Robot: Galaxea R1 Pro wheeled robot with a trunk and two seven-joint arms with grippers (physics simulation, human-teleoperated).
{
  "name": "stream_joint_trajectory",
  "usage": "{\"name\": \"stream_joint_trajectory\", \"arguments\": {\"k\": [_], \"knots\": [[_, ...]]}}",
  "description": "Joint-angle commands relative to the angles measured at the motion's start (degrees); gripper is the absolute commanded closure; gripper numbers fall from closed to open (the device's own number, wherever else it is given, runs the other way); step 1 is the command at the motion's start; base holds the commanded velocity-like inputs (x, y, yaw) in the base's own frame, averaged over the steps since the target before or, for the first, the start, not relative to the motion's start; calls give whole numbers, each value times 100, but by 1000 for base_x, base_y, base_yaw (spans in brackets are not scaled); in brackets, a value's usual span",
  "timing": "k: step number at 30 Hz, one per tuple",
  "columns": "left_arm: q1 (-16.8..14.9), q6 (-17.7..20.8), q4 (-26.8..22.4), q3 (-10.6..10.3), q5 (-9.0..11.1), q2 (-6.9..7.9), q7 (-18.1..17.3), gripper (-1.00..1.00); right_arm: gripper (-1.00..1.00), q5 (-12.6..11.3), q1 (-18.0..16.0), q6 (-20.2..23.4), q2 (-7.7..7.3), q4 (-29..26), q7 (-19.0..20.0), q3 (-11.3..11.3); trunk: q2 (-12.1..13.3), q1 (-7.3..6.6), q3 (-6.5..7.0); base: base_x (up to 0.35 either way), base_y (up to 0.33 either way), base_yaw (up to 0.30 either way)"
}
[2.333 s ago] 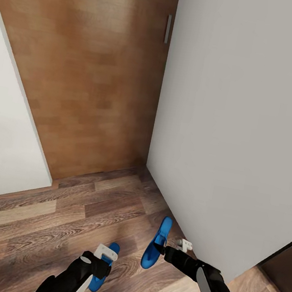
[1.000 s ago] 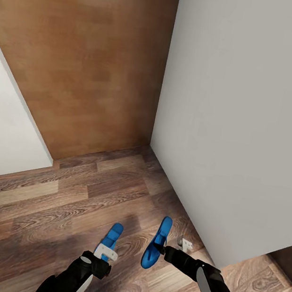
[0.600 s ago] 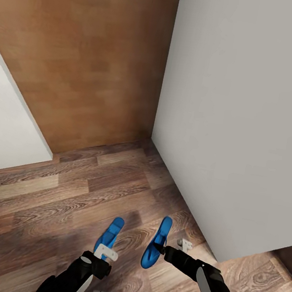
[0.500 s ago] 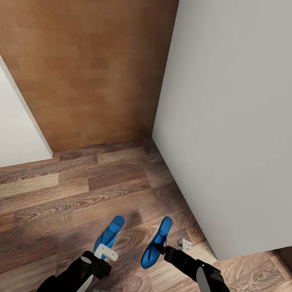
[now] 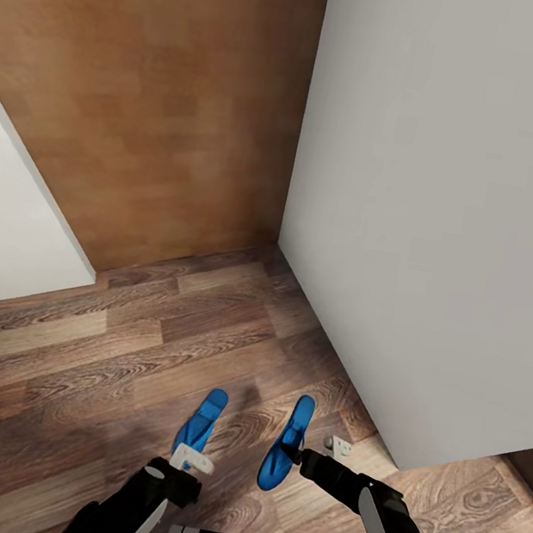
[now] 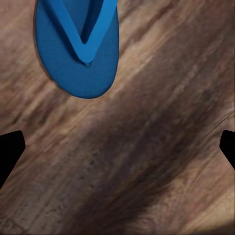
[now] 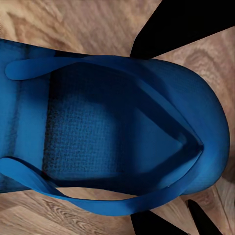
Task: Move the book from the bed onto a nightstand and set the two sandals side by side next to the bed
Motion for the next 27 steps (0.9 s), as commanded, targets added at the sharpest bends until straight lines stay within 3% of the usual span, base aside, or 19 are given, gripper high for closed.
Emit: {"name": "stream_joint_trajectory", "arguments": {"k": [1,9,27], "knots": [[-2,28,-11,17,29,5,41,-100,100,-42,-2,47,3,-3,8,-9,-2,-1,-4,0,0,0],[-2,29,-12,158,31,3,45,-100,100,-34,-2,47,6,-3,8,-5,-2,-1,-4,7,0,0],[-2,17,-2,157,22,-1,37,-100,100,-25,-2,38,32,-3,5,-4,-2,-1,-4,124,0,0]]}}
